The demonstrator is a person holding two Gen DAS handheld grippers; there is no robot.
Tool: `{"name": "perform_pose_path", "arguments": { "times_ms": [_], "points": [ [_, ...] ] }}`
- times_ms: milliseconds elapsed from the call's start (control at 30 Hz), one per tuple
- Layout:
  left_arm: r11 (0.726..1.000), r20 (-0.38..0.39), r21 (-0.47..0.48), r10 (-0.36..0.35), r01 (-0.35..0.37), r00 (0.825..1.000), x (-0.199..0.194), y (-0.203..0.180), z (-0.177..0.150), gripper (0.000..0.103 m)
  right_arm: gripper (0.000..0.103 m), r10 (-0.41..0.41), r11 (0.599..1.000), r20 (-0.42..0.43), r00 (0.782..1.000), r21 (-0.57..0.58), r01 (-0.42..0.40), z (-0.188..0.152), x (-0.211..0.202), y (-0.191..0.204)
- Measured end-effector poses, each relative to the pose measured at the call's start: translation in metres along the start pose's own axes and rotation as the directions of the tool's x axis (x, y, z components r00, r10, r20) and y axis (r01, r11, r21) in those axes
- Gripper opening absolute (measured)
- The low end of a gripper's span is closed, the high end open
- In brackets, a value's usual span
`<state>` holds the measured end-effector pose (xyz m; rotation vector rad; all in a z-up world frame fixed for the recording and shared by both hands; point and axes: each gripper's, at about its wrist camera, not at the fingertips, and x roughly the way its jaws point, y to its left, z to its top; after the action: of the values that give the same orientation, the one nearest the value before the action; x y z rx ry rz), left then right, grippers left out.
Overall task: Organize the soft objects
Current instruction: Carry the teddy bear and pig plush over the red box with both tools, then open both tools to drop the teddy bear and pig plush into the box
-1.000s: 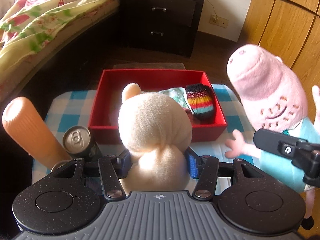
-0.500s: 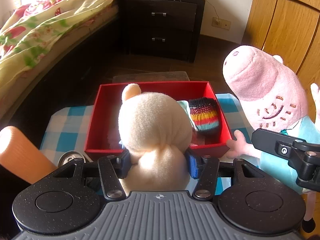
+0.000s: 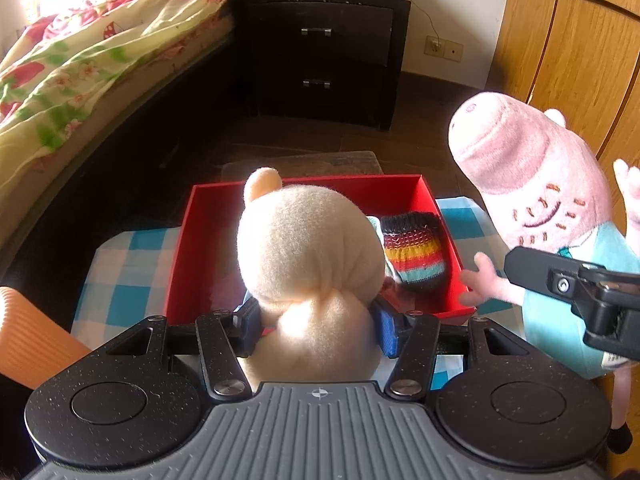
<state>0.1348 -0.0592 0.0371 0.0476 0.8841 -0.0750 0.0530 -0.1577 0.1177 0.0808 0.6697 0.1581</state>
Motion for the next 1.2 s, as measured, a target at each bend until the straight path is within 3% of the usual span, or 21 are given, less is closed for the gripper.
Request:
{"name": "perform_pose_path", "arguments": {
  "times_ms": [767,933,1133,1200],
  "points": [
    [0.999,0.018,-0.04,0.018,-0.017,1.0,0.051,0.014,0.026,0.057,0.047,-0.005,1.0,-0.005,1.0,0.028,0.006,0.02,0.071,-0.018],
    [0.999,0.012,-0.021,0.05,-0.05,0.999,0.063,0.01,0.027,0.057,0.047,0.005,0.999,-0.017,1.0,0.043,-0.004,0.018,0.087,-0.022],
    [0.999,0.005,-0.025,0.047,-0.047,0.999,0.067,0.019,0.03,0.063,0.048,0.023,0.997,-0.033,0.999,0.069,-0.02,0.014,0.109,-0.025],
    [0.999,0.016,-0.027,0.045,-0.044,0.999,0.063,0.025,0.032,0.071,0.05,0.026,0.996,-0.041,0.999,0.083,-0.022,0.013,0.115,-0.026]
  ]
}}
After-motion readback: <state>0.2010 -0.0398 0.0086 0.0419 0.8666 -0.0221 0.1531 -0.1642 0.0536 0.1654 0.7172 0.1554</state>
